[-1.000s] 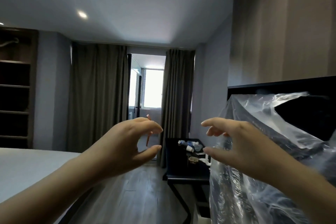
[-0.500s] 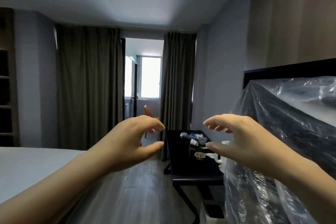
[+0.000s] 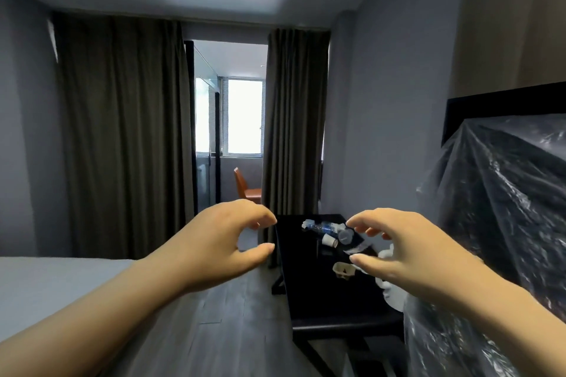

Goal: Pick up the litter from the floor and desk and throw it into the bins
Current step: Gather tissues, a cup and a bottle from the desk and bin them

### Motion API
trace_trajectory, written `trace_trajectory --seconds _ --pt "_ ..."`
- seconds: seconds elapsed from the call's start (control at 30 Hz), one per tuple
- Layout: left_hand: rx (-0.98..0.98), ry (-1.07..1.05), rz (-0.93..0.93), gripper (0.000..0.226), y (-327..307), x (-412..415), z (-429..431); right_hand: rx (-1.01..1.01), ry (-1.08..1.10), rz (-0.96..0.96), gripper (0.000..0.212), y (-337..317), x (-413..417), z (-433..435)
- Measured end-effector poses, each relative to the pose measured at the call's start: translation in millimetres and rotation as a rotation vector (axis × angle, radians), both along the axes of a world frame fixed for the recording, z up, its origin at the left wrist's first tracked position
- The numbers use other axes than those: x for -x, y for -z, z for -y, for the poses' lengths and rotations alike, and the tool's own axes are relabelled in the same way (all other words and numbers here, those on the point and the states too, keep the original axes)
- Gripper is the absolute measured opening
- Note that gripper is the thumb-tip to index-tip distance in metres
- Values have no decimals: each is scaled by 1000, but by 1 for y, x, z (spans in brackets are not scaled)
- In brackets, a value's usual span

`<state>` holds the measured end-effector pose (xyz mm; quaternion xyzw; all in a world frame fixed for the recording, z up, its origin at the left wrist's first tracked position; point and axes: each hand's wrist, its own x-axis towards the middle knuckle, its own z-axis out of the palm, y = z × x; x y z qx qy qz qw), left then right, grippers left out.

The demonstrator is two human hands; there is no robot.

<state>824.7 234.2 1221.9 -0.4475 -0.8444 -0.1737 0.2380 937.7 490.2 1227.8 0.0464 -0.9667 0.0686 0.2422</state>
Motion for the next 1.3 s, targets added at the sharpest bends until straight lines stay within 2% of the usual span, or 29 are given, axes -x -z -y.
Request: trace_trajectory --seconds 0.37,0.7,1.3 --pt "-13 120 56 44 20 202 -10 9 147 60 33 12 168 11" --pt "-9 178 139 36 43 363 -14 70 260 155 42 34 312 22" --pt "72 178 278 32 98 636 -132 189 298 256 39 98 577 -103"
